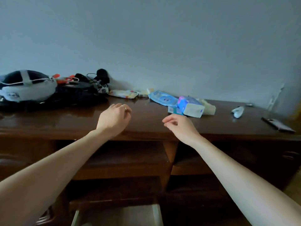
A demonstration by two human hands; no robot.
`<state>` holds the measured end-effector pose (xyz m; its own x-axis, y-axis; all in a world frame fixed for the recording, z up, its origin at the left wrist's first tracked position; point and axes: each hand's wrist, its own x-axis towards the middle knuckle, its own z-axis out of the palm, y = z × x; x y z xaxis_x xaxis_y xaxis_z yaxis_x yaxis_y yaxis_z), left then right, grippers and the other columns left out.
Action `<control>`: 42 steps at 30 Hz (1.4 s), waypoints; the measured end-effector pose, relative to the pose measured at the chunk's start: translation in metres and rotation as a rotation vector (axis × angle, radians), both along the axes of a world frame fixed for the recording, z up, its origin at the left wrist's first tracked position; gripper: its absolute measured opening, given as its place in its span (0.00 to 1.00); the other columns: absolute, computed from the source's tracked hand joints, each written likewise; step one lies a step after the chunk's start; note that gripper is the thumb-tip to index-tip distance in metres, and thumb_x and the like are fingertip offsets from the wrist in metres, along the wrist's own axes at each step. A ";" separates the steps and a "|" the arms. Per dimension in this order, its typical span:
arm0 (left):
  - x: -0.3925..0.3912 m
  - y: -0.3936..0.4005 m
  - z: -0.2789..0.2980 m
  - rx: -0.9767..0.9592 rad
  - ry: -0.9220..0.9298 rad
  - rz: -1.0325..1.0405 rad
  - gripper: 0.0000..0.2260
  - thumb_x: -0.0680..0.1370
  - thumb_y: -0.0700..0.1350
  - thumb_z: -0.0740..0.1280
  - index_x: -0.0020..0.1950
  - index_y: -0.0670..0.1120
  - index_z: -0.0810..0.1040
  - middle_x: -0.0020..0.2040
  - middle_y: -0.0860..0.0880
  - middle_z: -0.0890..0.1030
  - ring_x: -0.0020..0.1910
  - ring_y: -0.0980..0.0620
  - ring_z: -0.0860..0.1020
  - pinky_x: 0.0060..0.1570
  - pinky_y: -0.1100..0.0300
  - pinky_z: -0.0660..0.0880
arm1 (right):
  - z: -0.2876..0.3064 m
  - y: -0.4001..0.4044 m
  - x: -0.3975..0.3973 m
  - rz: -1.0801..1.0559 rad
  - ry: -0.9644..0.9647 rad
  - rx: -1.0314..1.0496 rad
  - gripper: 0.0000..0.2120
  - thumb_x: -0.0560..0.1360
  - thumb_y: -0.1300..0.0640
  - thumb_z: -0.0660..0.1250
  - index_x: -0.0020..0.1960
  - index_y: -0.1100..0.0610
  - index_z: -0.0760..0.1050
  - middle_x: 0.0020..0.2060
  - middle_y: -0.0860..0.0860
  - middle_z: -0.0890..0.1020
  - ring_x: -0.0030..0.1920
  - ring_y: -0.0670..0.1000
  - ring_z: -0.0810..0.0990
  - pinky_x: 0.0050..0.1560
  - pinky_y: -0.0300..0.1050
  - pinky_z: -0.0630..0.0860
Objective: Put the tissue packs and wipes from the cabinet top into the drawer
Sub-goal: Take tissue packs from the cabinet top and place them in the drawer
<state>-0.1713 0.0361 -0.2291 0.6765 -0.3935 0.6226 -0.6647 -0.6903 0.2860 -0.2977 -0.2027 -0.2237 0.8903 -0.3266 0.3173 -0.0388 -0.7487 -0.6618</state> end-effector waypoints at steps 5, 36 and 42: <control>0.051 -0.045 -0.011 0.034 0.142 0.004 0.10 0.80 0.48 0.61 0.55 0.53 0.81 0.56 0.51 0.80 0.62 0.47 0.74 0.54 0.52 0.74 | 0.015 -0.069 0.060 -0.583 -0.019 -0.147 0.30 0.73 0.42 0.71 0.72 0.48 0.68 0.70 0.54 0.72 0.70 0.59 0.70 0.63 0.55 0.72; 0.080 -0.095 0.029 0.291 0.206 -0.102 0.44 0.53 0.81 0.66 0.63 0.61 0.67 0.57 0.52 0.70 0.63 0.48 0.71 0.58 0.48 0.71 | -0.014 -0.087 0.149 -0.578 0.327 -0.337 0.32 0.75 0.30 0.64 0.68 0.51 0.72 0.66 0.59 0.78 0.66 0.62 0.77 0.63 0.56 0.73; 0.086 -0.093 0.021 0.298 0.261 -0.039 0.57 0.51 0.82 0.65 0.75 0.56 0.62 0.68 0.49 0.72 0.68 0.44 0.68 0.61 0.44 0.71 | -0.015 -0.082 0.141 -0.622 0.204 -0.434 0.23 0.79 0.44 0.68 0.65 0.59 0.72 0.57 0.58 0.83 0.57 0.60 0.82 0.45 0.49 0.73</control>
<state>-0.0854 -0.0570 -0.2085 0.7775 -0.5599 0.2863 -0.6238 -0.7440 0.2393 -0.1571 -0.2843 -0.2387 0.6392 -0.6682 0.3806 -0.6249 -0.7398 -0.2494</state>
